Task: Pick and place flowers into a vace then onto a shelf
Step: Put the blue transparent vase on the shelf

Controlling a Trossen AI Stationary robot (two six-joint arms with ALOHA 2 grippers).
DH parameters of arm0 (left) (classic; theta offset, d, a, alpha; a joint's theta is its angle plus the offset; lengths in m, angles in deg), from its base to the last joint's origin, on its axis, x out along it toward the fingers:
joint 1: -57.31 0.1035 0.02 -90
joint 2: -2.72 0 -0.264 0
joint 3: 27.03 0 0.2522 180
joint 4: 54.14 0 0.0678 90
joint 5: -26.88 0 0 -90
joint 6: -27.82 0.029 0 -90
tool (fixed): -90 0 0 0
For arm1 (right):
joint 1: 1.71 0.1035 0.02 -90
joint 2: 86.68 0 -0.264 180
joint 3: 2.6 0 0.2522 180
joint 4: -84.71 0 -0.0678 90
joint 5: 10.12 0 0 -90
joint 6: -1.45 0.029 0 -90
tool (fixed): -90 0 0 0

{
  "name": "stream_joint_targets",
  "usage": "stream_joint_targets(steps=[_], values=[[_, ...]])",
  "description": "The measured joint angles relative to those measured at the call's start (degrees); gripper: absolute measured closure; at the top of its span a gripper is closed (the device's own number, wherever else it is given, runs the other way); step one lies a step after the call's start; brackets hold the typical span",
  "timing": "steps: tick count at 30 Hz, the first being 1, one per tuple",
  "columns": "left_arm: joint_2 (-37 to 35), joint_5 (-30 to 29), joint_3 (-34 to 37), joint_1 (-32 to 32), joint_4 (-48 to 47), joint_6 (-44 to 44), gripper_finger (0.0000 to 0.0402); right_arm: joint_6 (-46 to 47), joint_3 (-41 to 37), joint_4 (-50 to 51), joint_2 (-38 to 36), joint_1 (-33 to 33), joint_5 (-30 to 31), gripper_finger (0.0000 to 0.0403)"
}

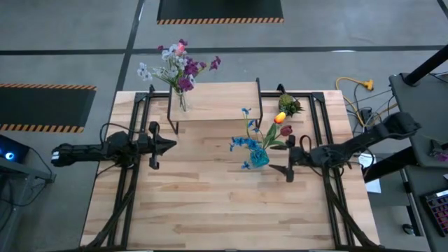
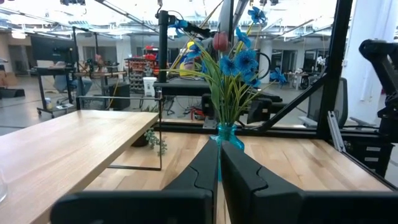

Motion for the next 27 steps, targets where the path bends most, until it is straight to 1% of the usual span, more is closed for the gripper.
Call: stream_joint_targets(steps=[3,12,17,21,27], values=[[0.0,0.0,0.0,0.0,0.0,0.0,0.0401,-0.4,2.0,-0.1,3.2,0.0,2.2,0.0044],[0.0,0.0,0.0,0.0,-0.8,-0.4,0.0401,-3.4,9.2,0.2,13.9,-0.2,2.6,0.0044],[0.0,0.0,0.0,0.0,-0.8,-1.1,0.0401,-1.7,11.0,0.3,19.2,-1.4,6.9,0.0044],[0.0,0.0,0.0,0.0,-0.9,-1.5,0.0401,-0.8,12.2,0.2,21.0,-1.8,6.8,0.0044],[0.0,0.0,0.0,0.0,-1.3,-1.5,0.0402,-1.4,13.2,0.2,21.4,-1.9,6.8,0.0045]])
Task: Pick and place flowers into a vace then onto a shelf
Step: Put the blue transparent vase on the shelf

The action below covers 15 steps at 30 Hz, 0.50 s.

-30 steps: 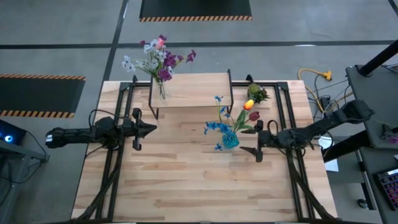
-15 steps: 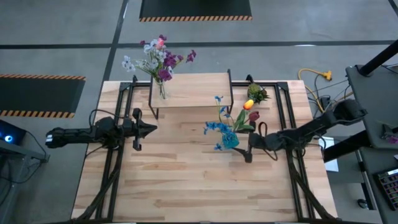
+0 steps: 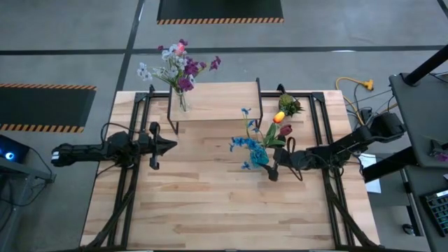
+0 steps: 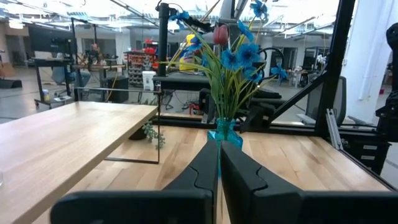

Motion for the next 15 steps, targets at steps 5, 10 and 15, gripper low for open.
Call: stream_joint_targets(steps=[5,10,15], values=[[0.0,0.0,0.0,0.0,-0.4,-0.5,0.0402,0.9,0.0,0.0,-0.1,-0.2,0.2,0.0068],[0.0,0.0,0.0,0.0,-0.7,-0.9,0.0402,0.9,0.0,0.1,-0.1,-0.2,0.2,0.0101],[0.0,0.0,0.0,0.0,-0.7,-0.9,0.0402,0.9,0.0,1.6,0.0,-0.3,0.2,0.0138]])
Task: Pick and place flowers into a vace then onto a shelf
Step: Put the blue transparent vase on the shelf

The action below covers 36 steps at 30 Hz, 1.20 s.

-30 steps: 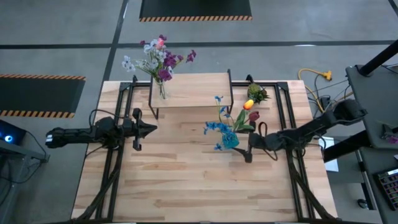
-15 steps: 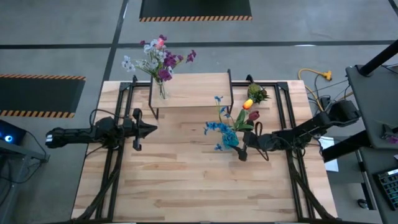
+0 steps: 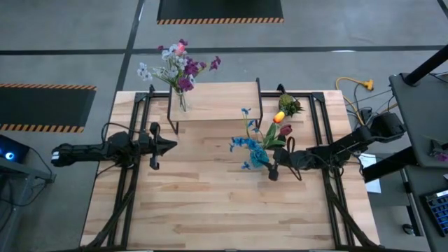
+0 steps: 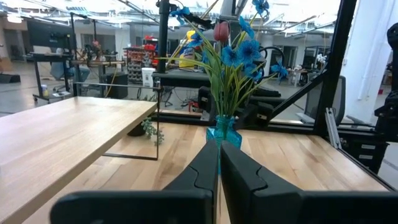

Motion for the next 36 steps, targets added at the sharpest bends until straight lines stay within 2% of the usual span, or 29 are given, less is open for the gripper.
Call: stream_joint_targets(steps=[9,19,25,32,36], values=[[0.0,0.0,0.0,0.0,0.0,-0.1,0.0402,0.0,0.0,-0.2,-0.3,0.0,-0.2,0.0209],[0.0,0.0,-0.1,0.0,-0.6,-0.3,0.0402,1.3,2.1,-0.6,-1.0,-0.3,-0.3,0.0207],[-0.1,0.0,-0.1,0.0,-0.5,-1.6,0.0402,-2.0,8.9,2.5,-3.0,-2.5,-0.3,0.0211],[0.0,0.0,-0.1,0.0,-0.6,-2.0,0.0402,-5.4,22.7,19.5,-5.4,-4.4,-0.9,0.021],[0.0,0.0,-0.1,0.0,-0.6,-2.1,0.0402,-7.3,29.5,26.4,-5.5,-8.8,-1.0,0.0209]])
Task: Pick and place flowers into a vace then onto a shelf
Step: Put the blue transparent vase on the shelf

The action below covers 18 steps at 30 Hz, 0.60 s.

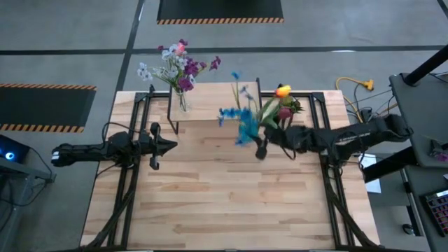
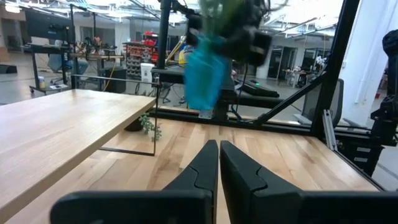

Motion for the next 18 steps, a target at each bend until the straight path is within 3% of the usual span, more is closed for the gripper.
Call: stream_joint_targets(steps=[3,12,18], values=[[0.0,0.0,0.0,0.0,-0.2,0.0,0.0402,-2.3,2.2,-0.1,0.1,-4.5,-2.6,0.0208],[0.0,0.0,0.0,0.0,-0.4,-0.4,0.0402,-3.1,8.9,-0.3,3.1,-20.2,-22.0,0.0208],[0.0,0.0,0.0,0.0,-1.0,-0.4,0.0402,-4.2,14.3,1.6,10.9,-27.6,-25.6,0.0207]])
